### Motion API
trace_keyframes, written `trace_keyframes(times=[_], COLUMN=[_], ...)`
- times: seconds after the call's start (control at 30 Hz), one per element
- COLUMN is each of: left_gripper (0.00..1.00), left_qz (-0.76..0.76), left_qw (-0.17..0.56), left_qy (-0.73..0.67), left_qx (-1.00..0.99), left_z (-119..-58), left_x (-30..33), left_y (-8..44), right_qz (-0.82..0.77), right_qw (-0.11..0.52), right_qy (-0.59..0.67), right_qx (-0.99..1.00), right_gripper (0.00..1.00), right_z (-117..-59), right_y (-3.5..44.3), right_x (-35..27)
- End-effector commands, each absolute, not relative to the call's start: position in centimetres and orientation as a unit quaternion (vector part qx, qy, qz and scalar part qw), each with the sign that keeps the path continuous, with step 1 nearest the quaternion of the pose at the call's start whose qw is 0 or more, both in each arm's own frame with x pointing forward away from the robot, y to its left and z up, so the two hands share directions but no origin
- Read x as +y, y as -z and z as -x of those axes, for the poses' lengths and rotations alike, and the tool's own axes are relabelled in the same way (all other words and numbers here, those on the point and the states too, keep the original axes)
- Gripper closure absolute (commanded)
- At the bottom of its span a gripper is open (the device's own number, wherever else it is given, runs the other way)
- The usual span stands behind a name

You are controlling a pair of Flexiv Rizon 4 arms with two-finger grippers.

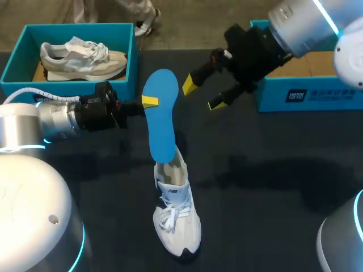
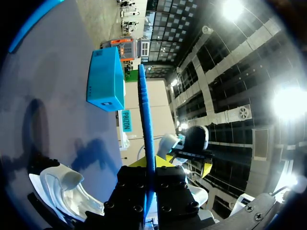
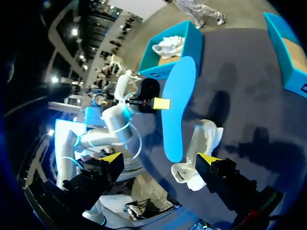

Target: Take the shoe out of the shoebox, open the shoe tongue, remove and reinsert the insole, then place the shoe into the shoebox

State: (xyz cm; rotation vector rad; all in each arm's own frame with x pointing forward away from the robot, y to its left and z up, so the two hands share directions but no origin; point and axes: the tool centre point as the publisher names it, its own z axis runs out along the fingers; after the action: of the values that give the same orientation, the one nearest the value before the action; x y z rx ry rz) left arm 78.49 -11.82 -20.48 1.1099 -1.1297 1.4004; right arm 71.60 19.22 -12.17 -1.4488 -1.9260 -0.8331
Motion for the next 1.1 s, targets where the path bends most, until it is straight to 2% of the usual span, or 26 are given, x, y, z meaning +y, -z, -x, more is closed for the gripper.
trace_keyframes(times=[0.03,0.8,1.1], left_gripper=[1.00,1.00,1.00], left_qz=[-0.459,-0.459,-0.459], left_qw=[0.490,0.490,0.490], left_qy=[-0.576,-0.576,-0.576], left_qx=[-0.465,-0.465,-0.465], left_z=[-78.4,-78.4,-78.4], left_x=[-11.8,-11.8,-11.8], left_y=[20.4,20.4,20.4], right_qz=[0.460,0.461,0.512], right_qw=[0.438,0.452,0.428], right_qy=[0.432,0.444,0.468], right_qx=[-0.640,-0.621,-0.580], right_gripper=[0.00,0.00,0.00], right_z=[-71.1,-70.7,-71.0], right_y=[13.3,15.4,15.5], right_x=[19.1,19.5,19.3])
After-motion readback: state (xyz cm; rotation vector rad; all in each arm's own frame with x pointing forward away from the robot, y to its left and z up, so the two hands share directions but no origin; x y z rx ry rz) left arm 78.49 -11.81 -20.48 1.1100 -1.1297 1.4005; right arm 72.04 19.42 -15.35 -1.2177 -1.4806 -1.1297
